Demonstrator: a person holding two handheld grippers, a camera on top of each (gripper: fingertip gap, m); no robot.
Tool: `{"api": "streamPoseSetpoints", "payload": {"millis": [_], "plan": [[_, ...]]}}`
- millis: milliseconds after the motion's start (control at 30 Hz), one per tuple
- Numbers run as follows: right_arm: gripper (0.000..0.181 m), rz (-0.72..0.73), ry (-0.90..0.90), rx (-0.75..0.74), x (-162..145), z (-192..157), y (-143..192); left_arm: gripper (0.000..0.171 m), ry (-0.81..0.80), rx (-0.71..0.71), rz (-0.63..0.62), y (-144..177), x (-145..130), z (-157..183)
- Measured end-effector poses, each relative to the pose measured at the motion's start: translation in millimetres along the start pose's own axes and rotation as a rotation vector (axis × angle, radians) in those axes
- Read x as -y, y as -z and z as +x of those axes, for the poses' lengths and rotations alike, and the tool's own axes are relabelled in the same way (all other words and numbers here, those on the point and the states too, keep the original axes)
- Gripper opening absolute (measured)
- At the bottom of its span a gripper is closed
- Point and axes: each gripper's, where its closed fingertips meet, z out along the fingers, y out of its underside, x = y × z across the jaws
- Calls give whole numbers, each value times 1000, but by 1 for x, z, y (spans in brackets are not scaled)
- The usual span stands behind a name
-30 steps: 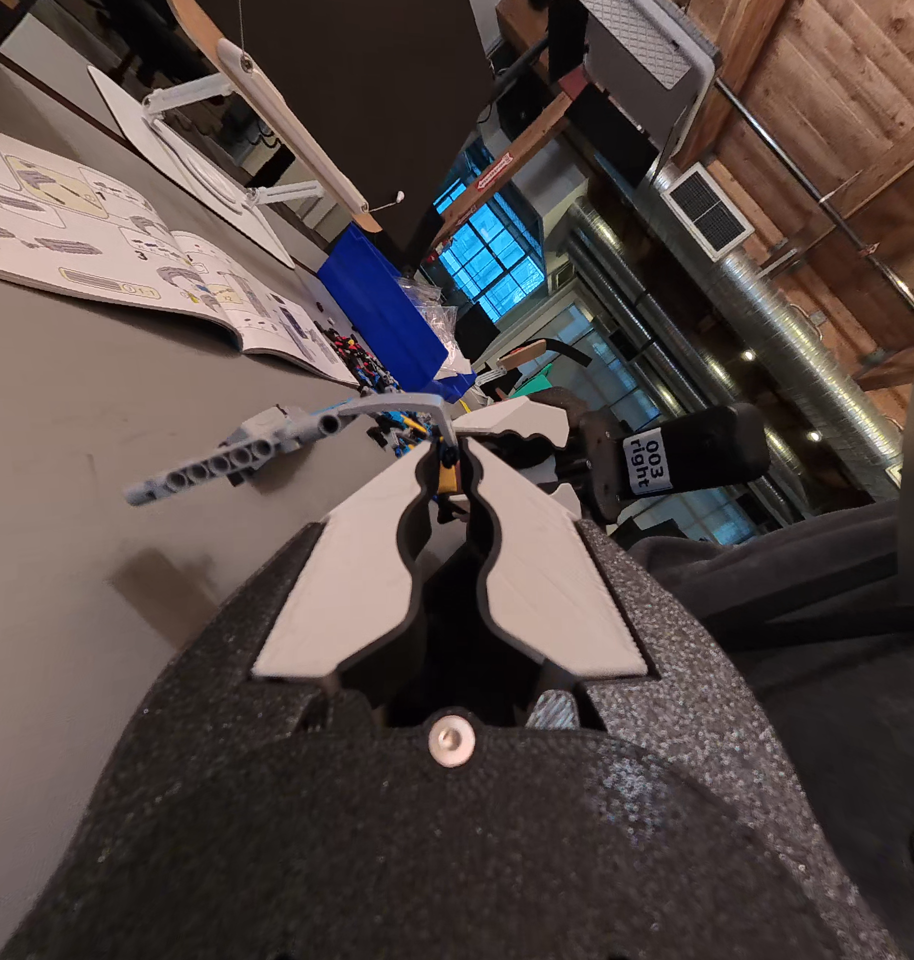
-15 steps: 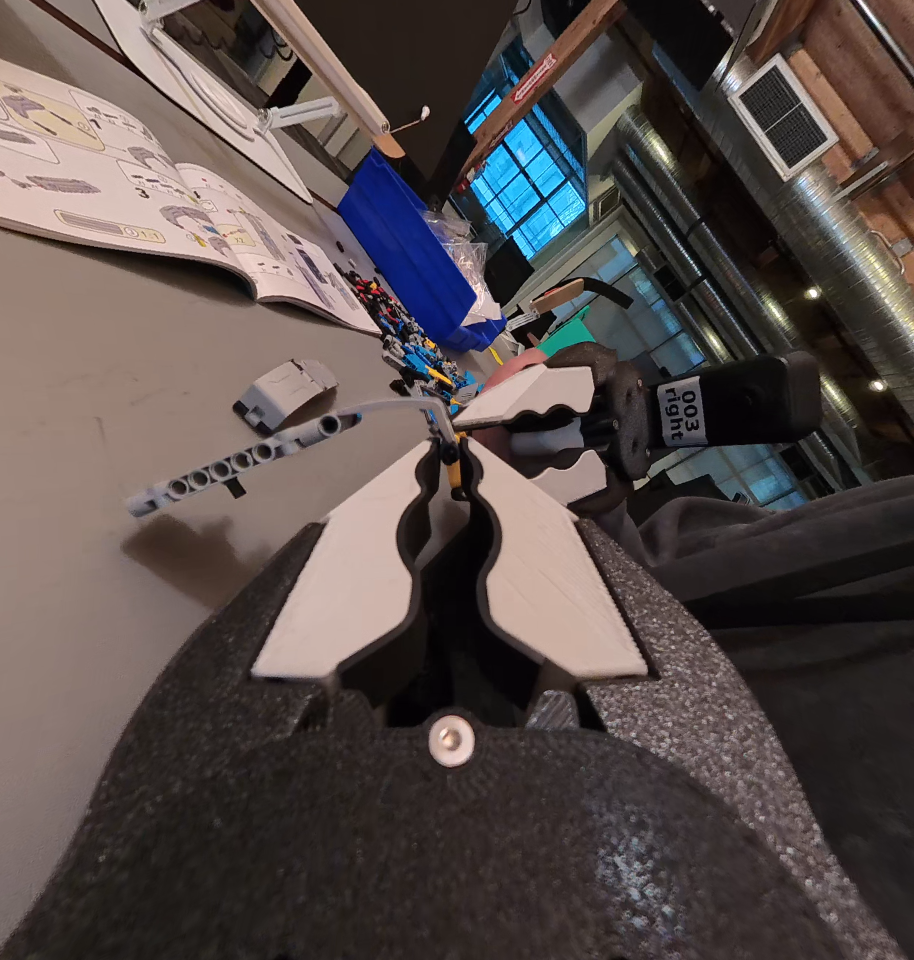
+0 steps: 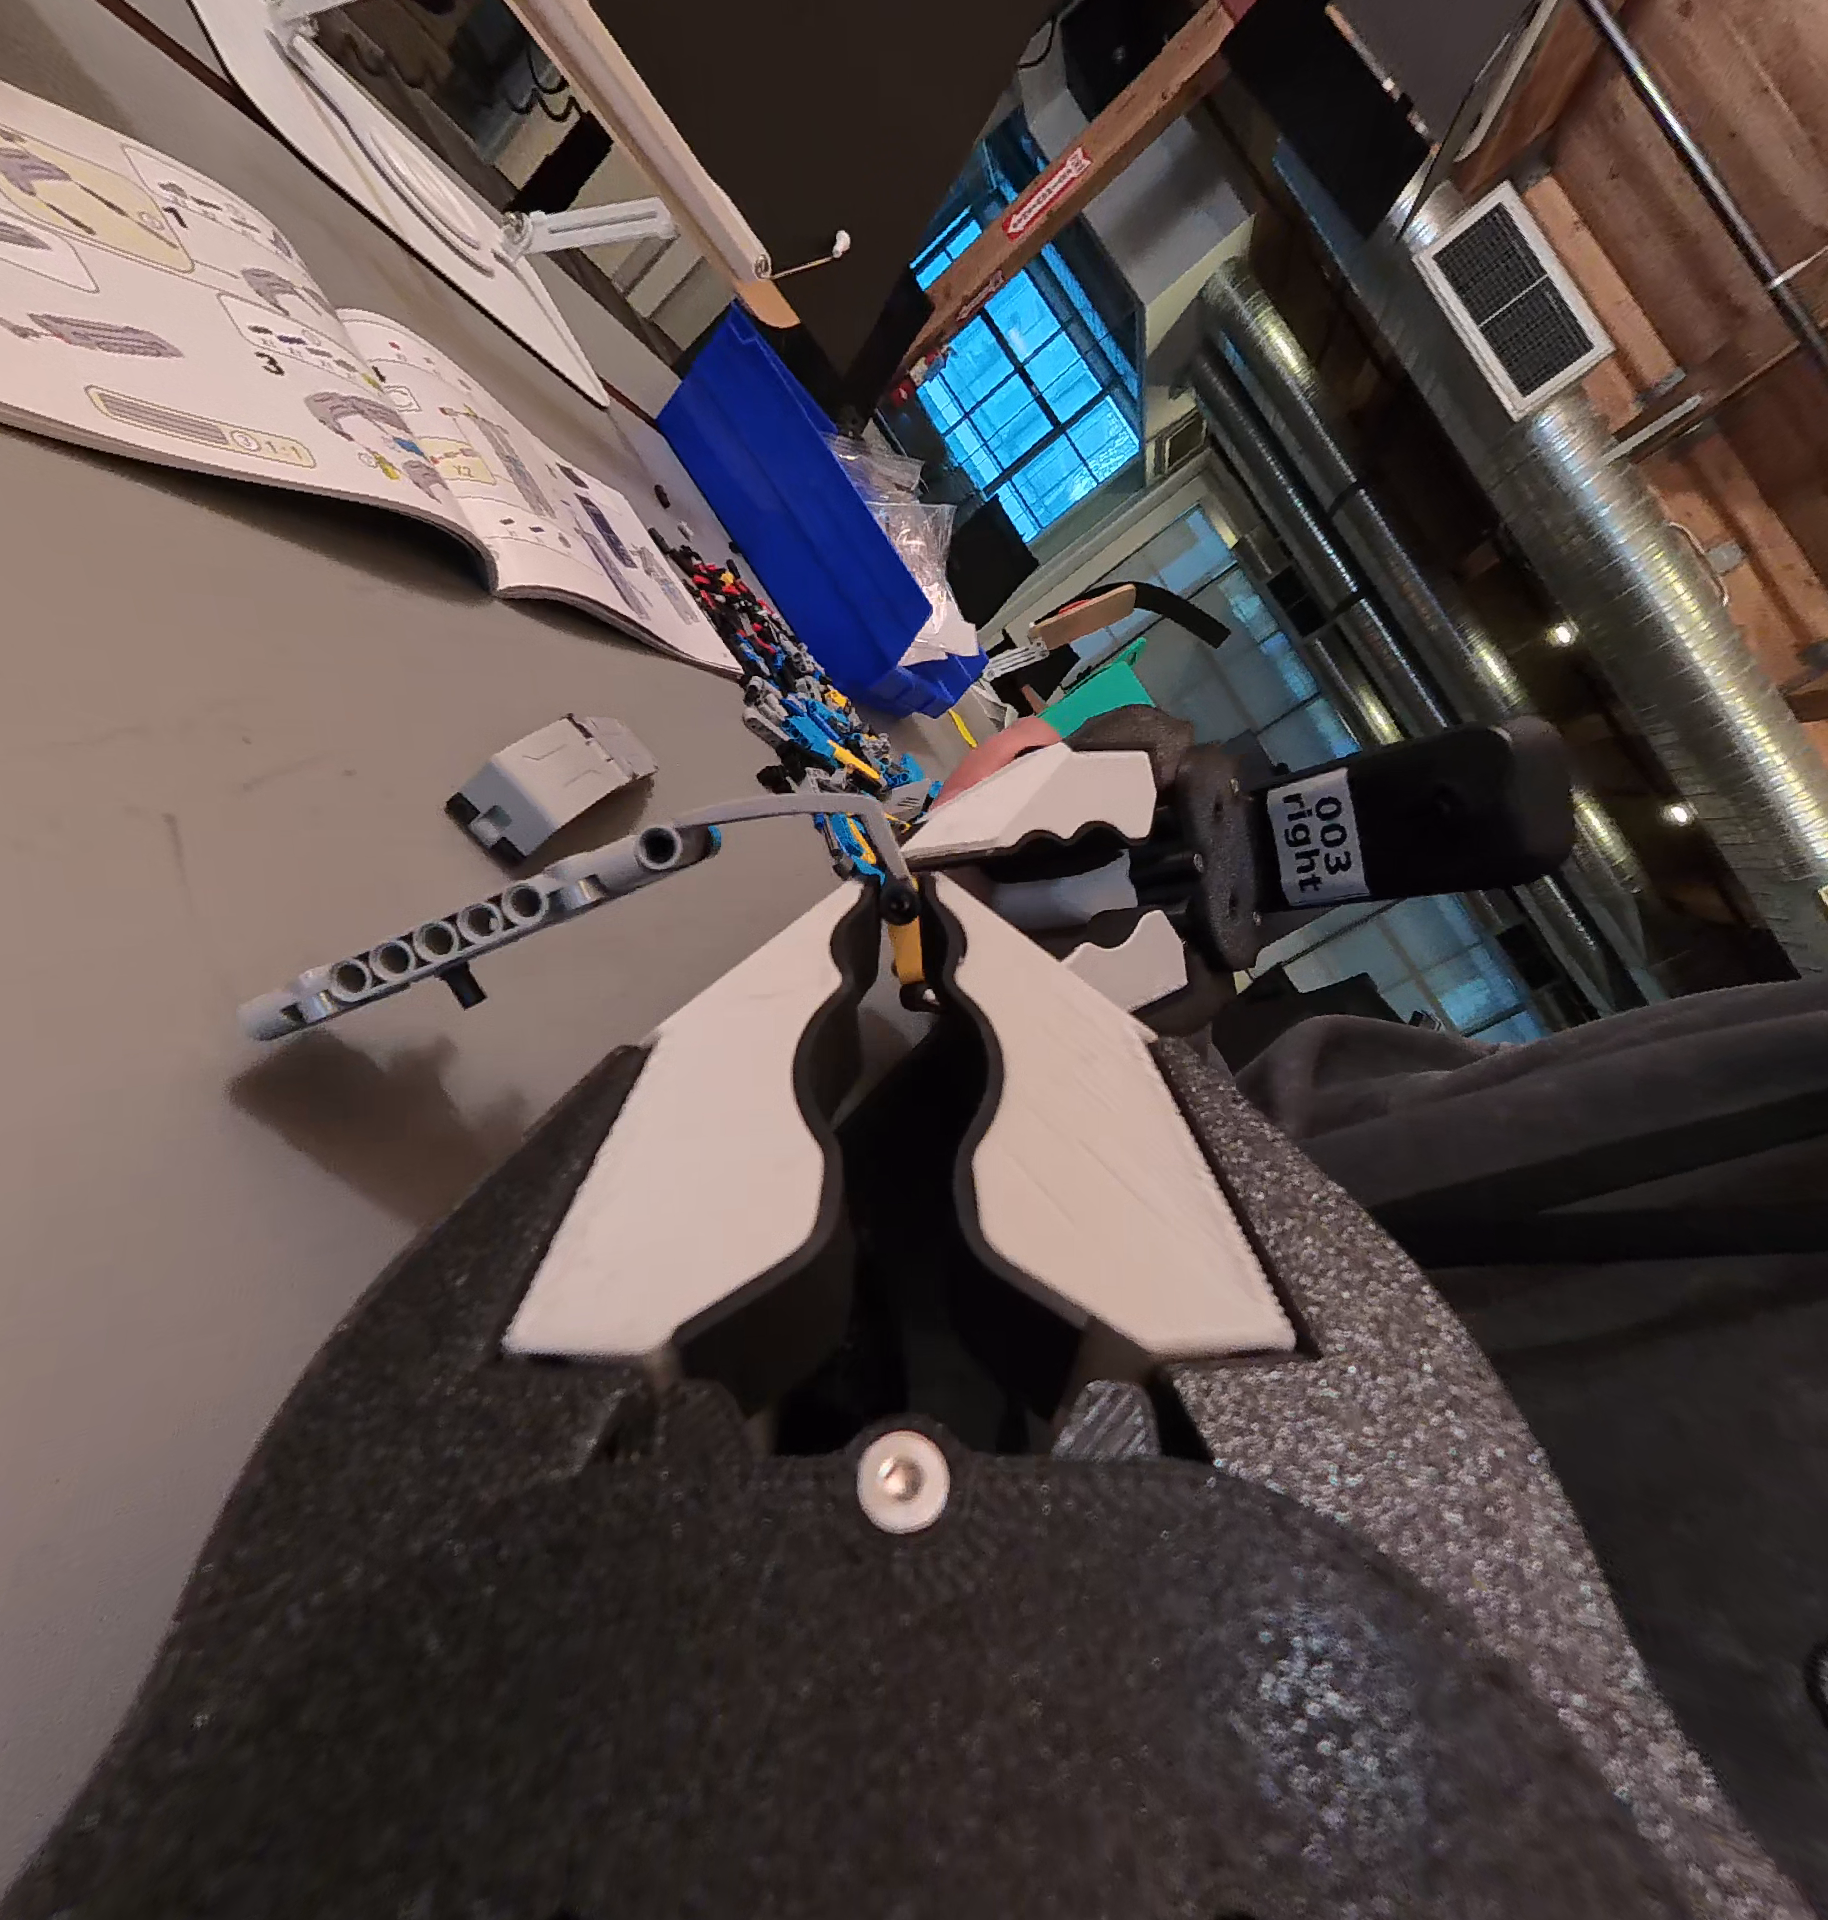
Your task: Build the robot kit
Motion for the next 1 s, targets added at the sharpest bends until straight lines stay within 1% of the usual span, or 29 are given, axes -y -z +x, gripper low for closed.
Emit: {"api": "streamPoseSetpoints", "payload": {"millis": [167,233,300,367,433,467,533,567,600,633,700,833,867,1000], "plan": [[23,38,-93,42,3,-2,-2,6,19,-55,19,0,3,8],[23,29,-78,24,2,-2,-3,5,25,-56,23,-1,2,8],[23,16,-53,-4,0,0,-4,6,27,-38,31,0,4,5],[22,1,-68,8,-3,0,-4,5,27,-23,36,1,4,3],[22,-44,-75,20,-12,1,-4,6,-10,16,30,2,4,0],[23,-117,-68,54,-26,-2,-3,5,-40,42,25,2,4,-2],[23,-350,-73,142,-72,-4,12,6,-112,87,10,3,2,-4],[22,-448,-125,196,-93,-6,25,6,-144,105,-1,2,0,-4],[23,-537,-181,216,-111,-4,38,6,-163,115,-10,1,-1,-5],[23,-598,-213,229,-124,-3,49,6,-170,116,-15,0,-2,-4],[23,-647,-235,299,-137,-13,61,6,-169,118,-26,-2,-4,-6],[23,-576,-274,346,-136,-18,61,6,-175,117,-39,-4,-6,-6],[27,-560,-284,347,-136,-17,62,6,-181,117,-41,-3,-7,-5],[27,-448,-373,358,-131,-11,71,6,-176,101,-41,-2,-7,-3]]}}
